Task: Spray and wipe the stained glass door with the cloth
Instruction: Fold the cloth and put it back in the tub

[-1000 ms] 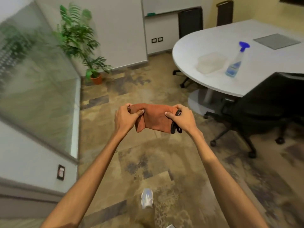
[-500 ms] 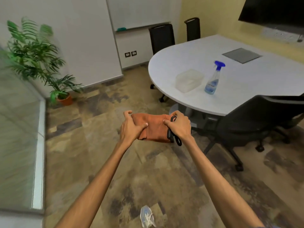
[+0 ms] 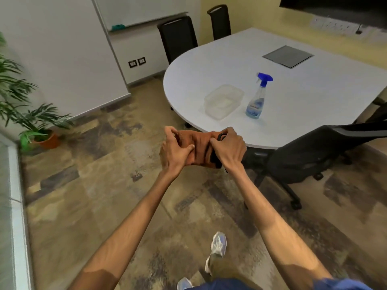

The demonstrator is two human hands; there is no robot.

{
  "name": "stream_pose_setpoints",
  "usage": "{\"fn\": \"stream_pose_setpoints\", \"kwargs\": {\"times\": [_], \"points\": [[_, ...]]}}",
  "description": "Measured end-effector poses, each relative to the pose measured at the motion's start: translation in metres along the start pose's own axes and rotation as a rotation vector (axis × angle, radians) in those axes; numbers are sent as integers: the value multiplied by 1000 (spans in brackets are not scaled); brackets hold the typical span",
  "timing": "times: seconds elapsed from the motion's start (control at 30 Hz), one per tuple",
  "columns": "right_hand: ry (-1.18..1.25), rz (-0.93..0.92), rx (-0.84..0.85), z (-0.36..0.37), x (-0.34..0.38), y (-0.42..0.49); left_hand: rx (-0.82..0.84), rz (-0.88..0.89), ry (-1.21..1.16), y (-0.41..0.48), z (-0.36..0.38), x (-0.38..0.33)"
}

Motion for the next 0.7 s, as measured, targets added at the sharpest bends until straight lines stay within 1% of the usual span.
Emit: {"fn": "stream_pose_setpoints", "kwargs": {"times": [0.2,0.3,0.43,0.7], "points": [[1,55,25,25,-27,91,41,21,7,80,61,-19],[-1,73,49,33,-36,148,44,54,-4,121,96,-40],[8,82,41,35,-46,214,78,65,-8,172,139,-69],[63,112,22,41,-57,307,126,68,6,245,193,-113]]}}
Point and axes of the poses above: each hand's wrist, its own y-axis towards the middle knuckle, its own z-axis out of the palm, x = y × z, the point moved 4 cm from there along y, towards the middle knuckle, and after that the axes turned 9 degrees about y, right-handed, at the moved point
